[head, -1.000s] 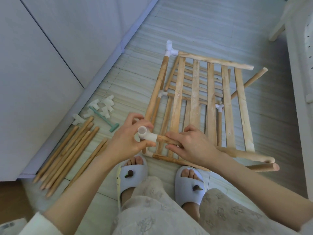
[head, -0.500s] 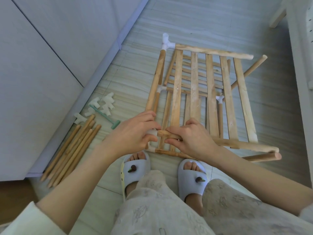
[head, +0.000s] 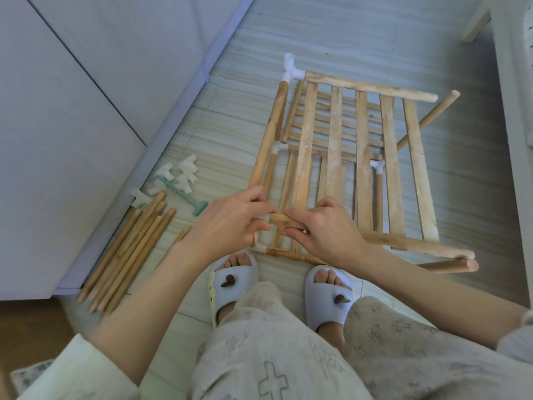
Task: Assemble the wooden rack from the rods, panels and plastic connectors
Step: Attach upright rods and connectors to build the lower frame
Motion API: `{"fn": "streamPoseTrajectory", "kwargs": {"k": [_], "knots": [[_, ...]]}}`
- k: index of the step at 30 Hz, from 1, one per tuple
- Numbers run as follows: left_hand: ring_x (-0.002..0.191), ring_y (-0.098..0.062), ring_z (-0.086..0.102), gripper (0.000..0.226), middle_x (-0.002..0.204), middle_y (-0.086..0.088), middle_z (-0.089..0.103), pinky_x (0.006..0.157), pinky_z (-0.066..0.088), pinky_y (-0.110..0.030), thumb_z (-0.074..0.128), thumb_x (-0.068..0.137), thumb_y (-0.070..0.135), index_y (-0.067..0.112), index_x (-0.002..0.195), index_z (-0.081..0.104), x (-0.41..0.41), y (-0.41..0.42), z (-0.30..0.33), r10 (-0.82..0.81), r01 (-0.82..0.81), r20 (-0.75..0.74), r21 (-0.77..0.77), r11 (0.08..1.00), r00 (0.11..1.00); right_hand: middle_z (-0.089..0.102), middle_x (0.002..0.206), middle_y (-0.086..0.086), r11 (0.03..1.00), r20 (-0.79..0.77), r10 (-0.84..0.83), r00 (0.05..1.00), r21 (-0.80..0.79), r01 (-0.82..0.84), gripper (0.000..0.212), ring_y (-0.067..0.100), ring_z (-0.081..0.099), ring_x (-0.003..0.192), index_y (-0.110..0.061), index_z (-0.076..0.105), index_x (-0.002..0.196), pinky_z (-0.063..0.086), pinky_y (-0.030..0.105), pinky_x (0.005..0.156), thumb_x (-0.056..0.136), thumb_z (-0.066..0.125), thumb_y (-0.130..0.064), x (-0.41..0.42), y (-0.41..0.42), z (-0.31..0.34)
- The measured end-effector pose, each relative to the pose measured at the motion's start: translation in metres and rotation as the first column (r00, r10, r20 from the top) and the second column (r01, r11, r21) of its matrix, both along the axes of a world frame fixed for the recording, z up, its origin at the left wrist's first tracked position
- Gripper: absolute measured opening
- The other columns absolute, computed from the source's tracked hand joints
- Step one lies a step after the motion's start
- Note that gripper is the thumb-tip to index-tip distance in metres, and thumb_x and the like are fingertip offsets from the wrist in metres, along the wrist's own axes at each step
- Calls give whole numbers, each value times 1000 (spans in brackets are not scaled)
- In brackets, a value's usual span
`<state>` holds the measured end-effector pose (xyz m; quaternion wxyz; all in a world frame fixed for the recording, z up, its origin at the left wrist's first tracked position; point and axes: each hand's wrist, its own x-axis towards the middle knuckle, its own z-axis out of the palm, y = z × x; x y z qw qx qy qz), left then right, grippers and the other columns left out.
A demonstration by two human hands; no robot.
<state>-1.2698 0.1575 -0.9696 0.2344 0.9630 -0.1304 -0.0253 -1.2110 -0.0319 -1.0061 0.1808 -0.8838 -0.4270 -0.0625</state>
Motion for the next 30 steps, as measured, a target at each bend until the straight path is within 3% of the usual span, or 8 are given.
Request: {"fn": "streamPoseTrajectory", "kwargs": {"k": [5,8,19,23,25,28,30], "knots": [[79,-10,48,28,105,13,47,65,35,-25,57,90,24,19,117,49,2,-5,3,84,-81,-75,43,996,994,57,43,-4,1000,-1,-28,1000,3,28,40,19,54,39,-17,68,79,48,31,65,82,40,-46,-2,1,1],[81,-10,50,32,101,14,46,67,36,-27,58,89,25,19,115,41,4,-6,2,116,-117,-104,5,993,988,57,43,-4,999,0,-42,999,11,42,39,19,55,39,-16,67,78,48,32,65,82,40,-45,-3,2,1],[69,-12,43,29,99,11,45,64,30,-25,59,89,24,16,108,39,13,-11,3,110,-111,-101,-2,994,989,55,41,-4,994,4,-105,994,36,105,34,20,54,37,-16,66,78,47,30,63,81,46,-42,-3,5,-5],[79,-13,47,32,104,8,45,68,32,-26,61,88,21,13,111,40,14,-11,3,104,-108,-99,-30,994,990,56,42,-2,995,-32,-89,995,33,90,34,22,54,37,-14,66,79,47,33,65,82,47,-42,-2,5,-5],[95,-9,47,36,113,5,43,73,33,-22,63,86,16,13,114,41,19,-9,3,92,-102,-110,-89,991,990,57,43,-1,996,-41,-75,996,39,76,38,23,55,39,-12,66,81,48,35,66,83,44,-42,0,6,-4],[120,-1,33,55,135,4,33,94,31,-12,69,81,12,16,128,41,24,-2,1,31,-69,-149,-258,964,988,61,50,1,999,-43,-31,999,10,31,43,23,58,43,-9,66,92,48,36,67,84,40,-42,2,6,-2],[129,1,27,60,142,6,28,101,27,-7,68,82,21,23,134,37,23,0,-4,59,-155,-211,-477,865,976,64,58,1,1000,-28,6,1000,-10,-7,45,22,60,48,-9,63,106,49,36,70,84,39,-41,2,2,-1]]}}
